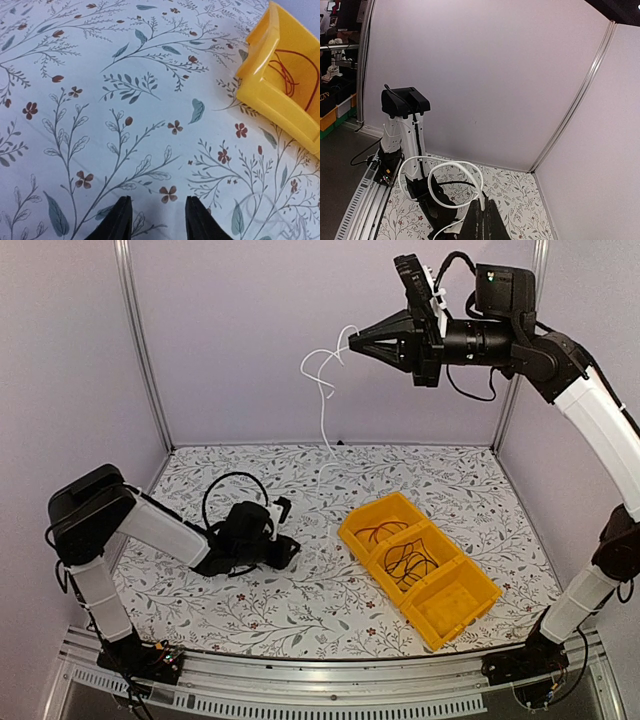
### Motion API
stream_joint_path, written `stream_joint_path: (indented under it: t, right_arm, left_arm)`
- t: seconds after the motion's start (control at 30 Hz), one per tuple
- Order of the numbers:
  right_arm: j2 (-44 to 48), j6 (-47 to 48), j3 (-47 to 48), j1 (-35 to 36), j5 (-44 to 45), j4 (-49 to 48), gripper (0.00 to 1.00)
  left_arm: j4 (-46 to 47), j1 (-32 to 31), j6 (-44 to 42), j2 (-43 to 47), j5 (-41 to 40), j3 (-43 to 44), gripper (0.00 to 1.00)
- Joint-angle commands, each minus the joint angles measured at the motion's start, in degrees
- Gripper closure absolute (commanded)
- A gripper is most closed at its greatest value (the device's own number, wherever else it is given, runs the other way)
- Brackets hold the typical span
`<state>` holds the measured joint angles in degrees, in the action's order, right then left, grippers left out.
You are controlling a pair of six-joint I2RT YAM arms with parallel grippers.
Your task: Untangle the cables
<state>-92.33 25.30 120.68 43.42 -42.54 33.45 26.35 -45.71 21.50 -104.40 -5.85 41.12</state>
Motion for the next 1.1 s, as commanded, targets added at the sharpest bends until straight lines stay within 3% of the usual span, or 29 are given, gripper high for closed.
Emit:
stream_joint_path:
  t: [0.0, 0.13, 0.27, 0.47, 0.63, 0.77, 0.9, 1.07]
  right_arm:
    - [0.40, -1.19, -4.23, -0.18, 1.01, -0.27, 1.00]
    - [-0.09, -2.08, -7.78, -0.18, 1.13, -2.10, 1.00]
    - [-1.28, -2.66, -7.78, -0.18, 1.90, -3.09, 1.00]
    - [-2.53, -3.53, -7.30, -0.18, 2.07, -3.75, 1.00]
    - [-3.41, -5.57, -7.48, -0.18, -0.03, -4.70, 1.00]
    - [-3.44, -6.46, -7.08, -0.02, -0.85, -5.10, 1.00]
    - [-2.26, -6.22, -6.55, 0.00, -1.03, -4.62, 1.00]
    - [0.51, -3.45, 0.18, -1.00, 1.33, -1.04, 1.00]
  left_arm:
    - [2.00, 0.74, 0.30, 11.01, -1.50, -6.05, 0.57]
    - [-2.31, -1.23, 1.29, 23.21, -4.70, -10.67, 0.43]
    - [1.35, -6.68, -5.52, 33.74, -0.77, -16.08, 0.30]
    - [4.95, -12.81, -10.31, 36.07, 1.88, -15.05, 0.25]
    - [9.11, -13.20, -8.98, 27.45, -3.58, -8.45, 0.25]
    - [7.49, -12.95, -8.06, 13.80, -12.46, 3.17, 0.26]
    - [8.96, -11.64, -3.91, 1.74, -13.06, 12.23, 0.30]
    - [11.57, -8.89, 3.07, -6.14, -15.59, 13.78, 0.39]
